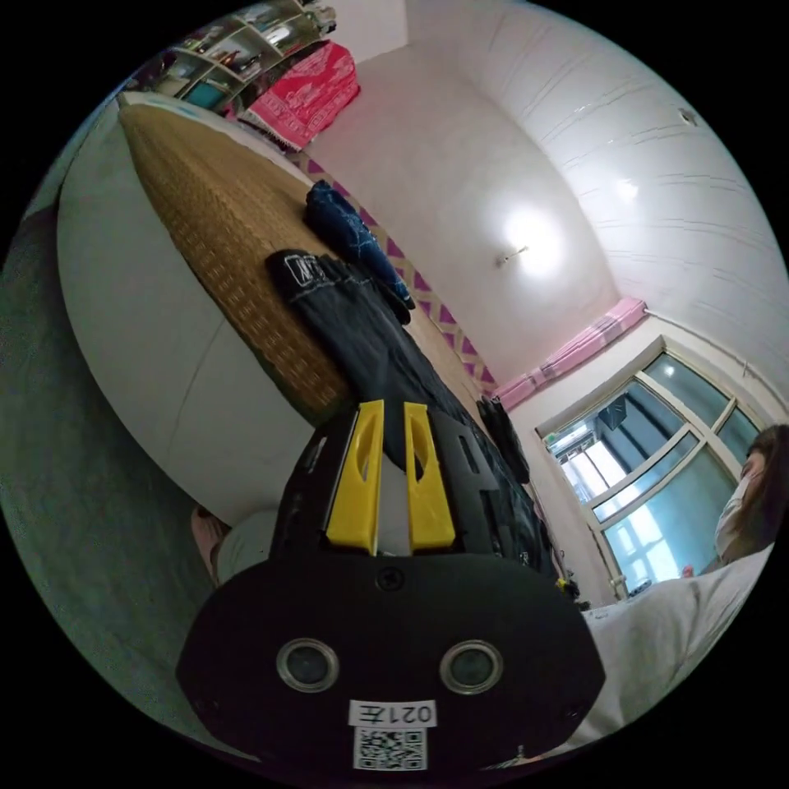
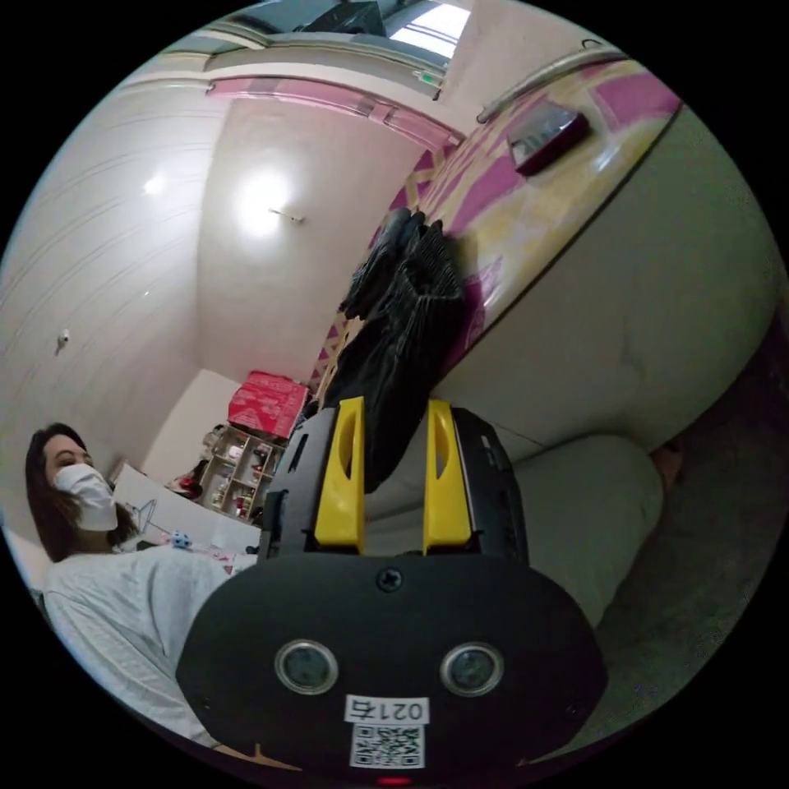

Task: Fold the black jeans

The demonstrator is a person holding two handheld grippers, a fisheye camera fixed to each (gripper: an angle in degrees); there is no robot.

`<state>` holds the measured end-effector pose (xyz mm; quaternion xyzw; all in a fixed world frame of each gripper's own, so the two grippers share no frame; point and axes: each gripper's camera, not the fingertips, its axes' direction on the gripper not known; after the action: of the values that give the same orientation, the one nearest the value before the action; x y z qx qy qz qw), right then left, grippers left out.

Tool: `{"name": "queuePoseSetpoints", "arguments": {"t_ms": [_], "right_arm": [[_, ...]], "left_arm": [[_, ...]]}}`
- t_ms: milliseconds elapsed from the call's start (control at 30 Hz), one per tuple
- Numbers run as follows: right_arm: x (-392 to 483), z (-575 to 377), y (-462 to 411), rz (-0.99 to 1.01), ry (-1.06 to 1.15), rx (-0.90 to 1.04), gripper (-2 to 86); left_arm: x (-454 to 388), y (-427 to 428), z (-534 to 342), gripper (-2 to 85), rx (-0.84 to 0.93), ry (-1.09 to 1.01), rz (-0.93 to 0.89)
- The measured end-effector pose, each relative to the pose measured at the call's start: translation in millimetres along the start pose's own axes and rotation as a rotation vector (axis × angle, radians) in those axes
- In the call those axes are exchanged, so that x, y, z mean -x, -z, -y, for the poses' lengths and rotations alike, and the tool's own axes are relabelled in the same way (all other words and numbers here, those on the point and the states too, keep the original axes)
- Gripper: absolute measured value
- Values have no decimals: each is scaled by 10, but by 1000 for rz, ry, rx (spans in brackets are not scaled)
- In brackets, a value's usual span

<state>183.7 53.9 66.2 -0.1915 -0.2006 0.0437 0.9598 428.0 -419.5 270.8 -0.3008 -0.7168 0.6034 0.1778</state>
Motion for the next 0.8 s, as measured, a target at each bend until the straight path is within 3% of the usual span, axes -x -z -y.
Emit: {"name": "queuePoseSetpoints", "arguments": {"t_ms": [400, 800], "right_arm": [[258, -95, 125, -183, 16, -91, 59], [72, -70, -126, -94, -69, -135, 73]], "left_arm": [[122, 116, 121, 66, -19, 104, 14], [344, 33, 403, 73, -50, 176, 19]]}}
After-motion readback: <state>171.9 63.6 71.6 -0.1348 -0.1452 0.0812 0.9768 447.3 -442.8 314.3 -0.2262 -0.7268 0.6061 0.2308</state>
